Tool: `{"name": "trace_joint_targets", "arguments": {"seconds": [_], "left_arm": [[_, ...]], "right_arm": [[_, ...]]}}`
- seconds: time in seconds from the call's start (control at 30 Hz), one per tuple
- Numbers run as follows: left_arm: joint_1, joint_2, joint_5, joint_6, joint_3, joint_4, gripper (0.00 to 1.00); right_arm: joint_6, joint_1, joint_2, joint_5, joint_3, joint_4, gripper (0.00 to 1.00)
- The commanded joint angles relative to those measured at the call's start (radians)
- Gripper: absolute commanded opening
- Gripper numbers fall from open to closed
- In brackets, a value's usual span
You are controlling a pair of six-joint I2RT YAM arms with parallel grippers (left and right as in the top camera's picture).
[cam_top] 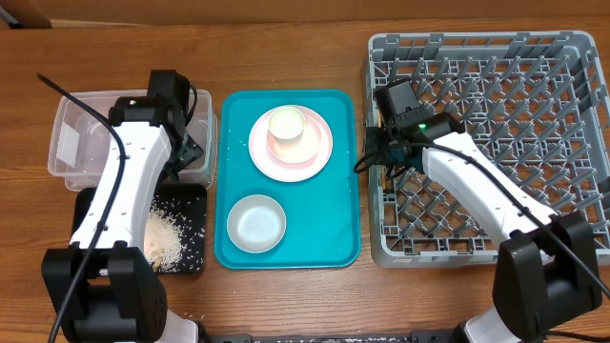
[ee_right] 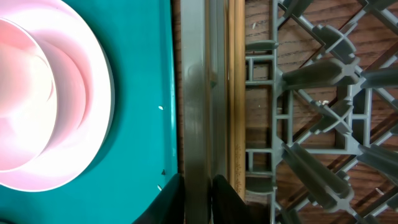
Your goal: Sort waste into correct bins and load items into the dishwasher
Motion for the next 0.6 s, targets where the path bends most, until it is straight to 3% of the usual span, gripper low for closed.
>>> {"name": "trace_joint_targets", "arguments": {"seconds": [0.0,0.57], "left_arm": [[0.004,0.009,-0.021,-0.006,0.014,0.0,1.0],[0.004,0.009,-0.021,-0.006,0.014,0.0,1.0]], "right_arm": [[0.002,0.004,0.001,-0.028,0.0,0.007,0.17],[0.005,0.009,0.001,-0.08,0.0,0.008,0.14]]}}
